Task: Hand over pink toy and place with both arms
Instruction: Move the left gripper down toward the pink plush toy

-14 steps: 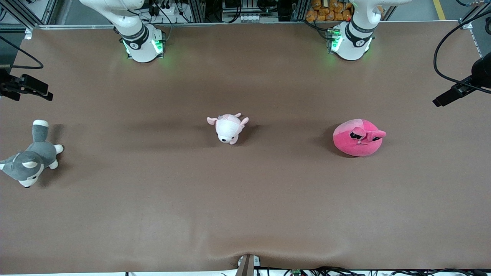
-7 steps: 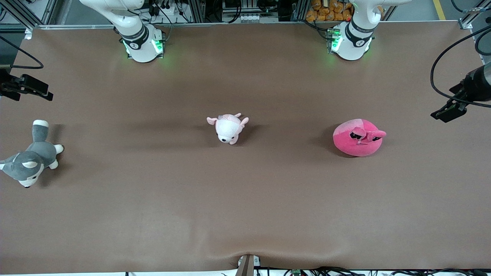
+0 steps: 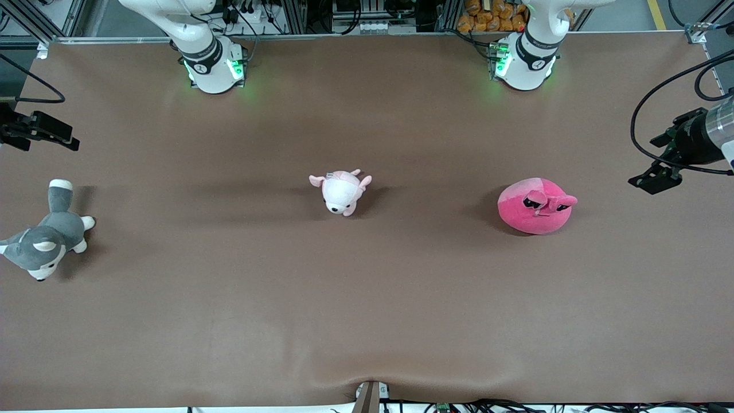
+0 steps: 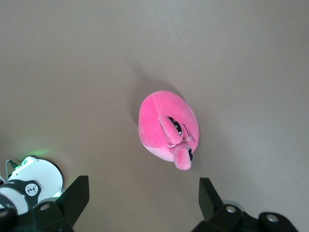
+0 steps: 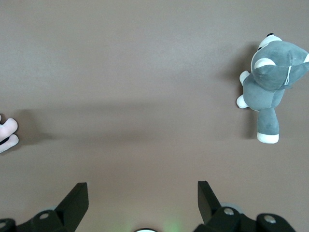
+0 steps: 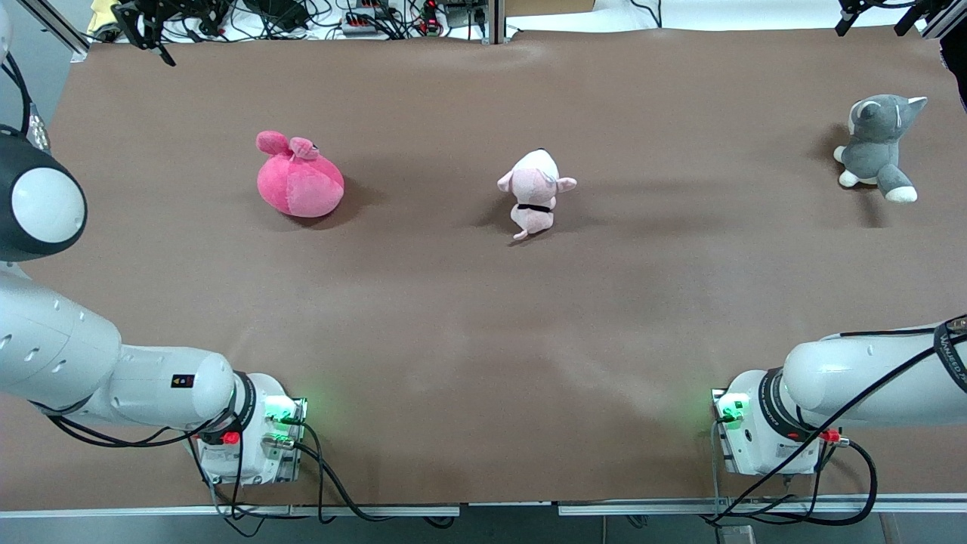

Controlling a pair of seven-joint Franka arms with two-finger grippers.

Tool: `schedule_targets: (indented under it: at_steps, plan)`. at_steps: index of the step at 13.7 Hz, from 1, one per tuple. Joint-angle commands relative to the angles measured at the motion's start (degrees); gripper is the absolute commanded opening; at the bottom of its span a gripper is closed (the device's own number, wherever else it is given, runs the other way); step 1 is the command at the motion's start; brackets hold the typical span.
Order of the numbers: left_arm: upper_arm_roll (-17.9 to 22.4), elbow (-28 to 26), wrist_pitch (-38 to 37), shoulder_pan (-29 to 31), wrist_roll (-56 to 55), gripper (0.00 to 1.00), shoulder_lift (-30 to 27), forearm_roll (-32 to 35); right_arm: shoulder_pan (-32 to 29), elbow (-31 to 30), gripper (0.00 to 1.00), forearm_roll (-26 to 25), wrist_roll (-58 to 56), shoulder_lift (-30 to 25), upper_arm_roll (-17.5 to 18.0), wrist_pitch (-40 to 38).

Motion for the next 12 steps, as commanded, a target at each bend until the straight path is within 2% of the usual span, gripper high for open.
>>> schedule_targets:
  at_steps: [1, 4, 8, 12]
  plan:
    - [-0.4, 0.3, 0.2, -1.0, -4.3, 1.00, 0.2, -0.6, -0.9, -0.2, 1.00, 0.6, -0.6, -0.3, 0.7, -0.2]
    - [-0.4, 0.0, -0.3, -0.4, -11.2, 1.00, 1.4, -0.2, -0.9, -0.2, 1.00, 0.6, -0.6, -0.3, 0.7, -0.2]
    - [0.0, 0.1, -0.4, -0.1, -13.5, 1.00, 4.3, -0.4, -0.9, -0.2, 1.00, 0.6, -0.6, -0.3, 0.7, -0.1]
    - [-0.1, -1.2, -0.3, 0.0, -24.8, 1.00, 7.3, -3.8, -0.8, -0.2, 1.00, 0.6, -0.6, -0.3, 0.7, -0.2]
